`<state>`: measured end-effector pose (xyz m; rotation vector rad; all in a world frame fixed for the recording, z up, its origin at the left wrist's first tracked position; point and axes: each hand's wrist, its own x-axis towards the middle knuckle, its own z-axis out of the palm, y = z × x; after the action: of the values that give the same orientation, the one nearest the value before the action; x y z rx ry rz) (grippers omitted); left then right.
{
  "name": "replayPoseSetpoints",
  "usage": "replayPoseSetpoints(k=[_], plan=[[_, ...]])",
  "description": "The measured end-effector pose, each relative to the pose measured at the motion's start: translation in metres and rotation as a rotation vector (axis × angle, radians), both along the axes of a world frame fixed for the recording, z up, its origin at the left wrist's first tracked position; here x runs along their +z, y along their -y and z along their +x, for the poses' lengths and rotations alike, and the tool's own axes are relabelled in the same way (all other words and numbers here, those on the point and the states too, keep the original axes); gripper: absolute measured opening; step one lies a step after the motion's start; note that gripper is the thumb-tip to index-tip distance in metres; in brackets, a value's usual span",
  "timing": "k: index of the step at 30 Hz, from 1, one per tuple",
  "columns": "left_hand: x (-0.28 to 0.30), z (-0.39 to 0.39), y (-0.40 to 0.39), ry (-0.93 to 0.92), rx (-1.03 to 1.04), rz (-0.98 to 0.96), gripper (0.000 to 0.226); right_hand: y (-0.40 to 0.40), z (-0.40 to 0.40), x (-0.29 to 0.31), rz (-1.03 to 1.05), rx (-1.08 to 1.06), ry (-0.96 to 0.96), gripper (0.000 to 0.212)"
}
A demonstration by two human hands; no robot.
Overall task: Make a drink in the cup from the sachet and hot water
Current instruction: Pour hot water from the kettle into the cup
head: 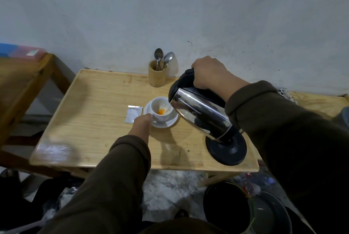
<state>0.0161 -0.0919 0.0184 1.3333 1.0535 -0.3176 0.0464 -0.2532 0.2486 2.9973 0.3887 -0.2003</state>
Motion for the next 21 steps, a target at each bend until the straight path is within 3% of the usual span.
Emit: replayPoseSetpoints(k=[21], plan=[[0.005,-0.001,0.001,-0.013,-0.012,-0.017,0.050,-0.013,0.008,0.007,-0.076,0.009,-0.007,0.025]])
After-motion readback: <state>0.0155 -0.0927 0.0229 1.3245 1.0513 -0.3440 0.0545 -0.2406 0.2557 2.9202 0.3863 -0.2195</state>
